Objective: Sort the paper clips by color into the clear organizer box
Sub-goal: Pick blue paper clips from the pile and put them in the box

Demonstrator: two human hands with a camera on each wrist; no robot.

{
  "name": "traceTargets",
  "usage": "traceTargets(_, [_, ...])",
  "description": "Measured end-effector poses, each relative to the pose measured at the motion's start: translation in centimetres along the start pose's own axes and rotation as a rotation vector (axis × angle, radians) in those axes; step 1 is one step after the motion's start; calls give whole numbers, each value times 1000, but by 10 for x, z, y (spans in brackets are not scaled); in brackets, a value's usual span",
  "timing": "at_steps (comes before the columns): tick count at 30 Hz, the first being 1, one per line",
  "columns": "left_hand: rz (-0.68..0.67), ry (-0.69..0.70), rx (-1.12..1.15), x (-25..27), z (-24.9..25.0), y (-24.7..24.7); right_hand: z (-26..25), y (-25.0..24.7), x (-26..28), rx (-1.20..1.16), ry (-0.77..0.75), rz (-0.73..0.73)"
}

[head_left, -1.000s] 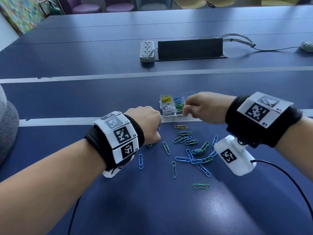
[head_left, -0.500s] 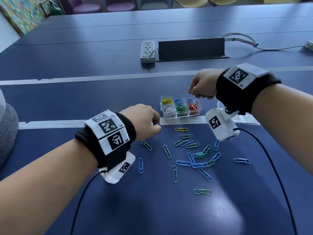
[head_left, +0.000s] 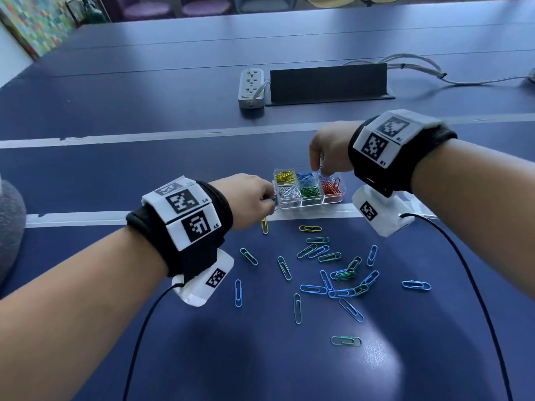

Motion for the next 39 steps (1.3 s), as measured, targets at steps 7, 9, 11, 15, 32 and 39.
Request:
traceTargets(7, [192,79,-4,-28,34,-40,-13,-14,3,-6,-41,-6])
traceTargets(9, [176,110,-62,-42,45,-41,-16,-18,5,-11,-46,4])
traceTargets(11, [160,133,-130,-55,52,-37,-16,-22,7,-10,-48,46])
traceTargets(15, [136,140,-186,-73,59,-24,-9,-22,10,-93,-28,93])
traceTargets(32, [235,156,-97,-78,64,-31,25,-12,17,-330,35,181])
traceTargets(39, [273,172,86,-61,58,-42,23,-16,23,-294,6,254])
Point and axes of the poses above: each hand's wrist, its own x-axis away from the middle knuckle, its own y-axis out of the palm, z = x × y, the point moved 9 cm from there along -x, towards the middle knuckle, and after that the axes turned 6 degrees about z, right-handed, at the moved point
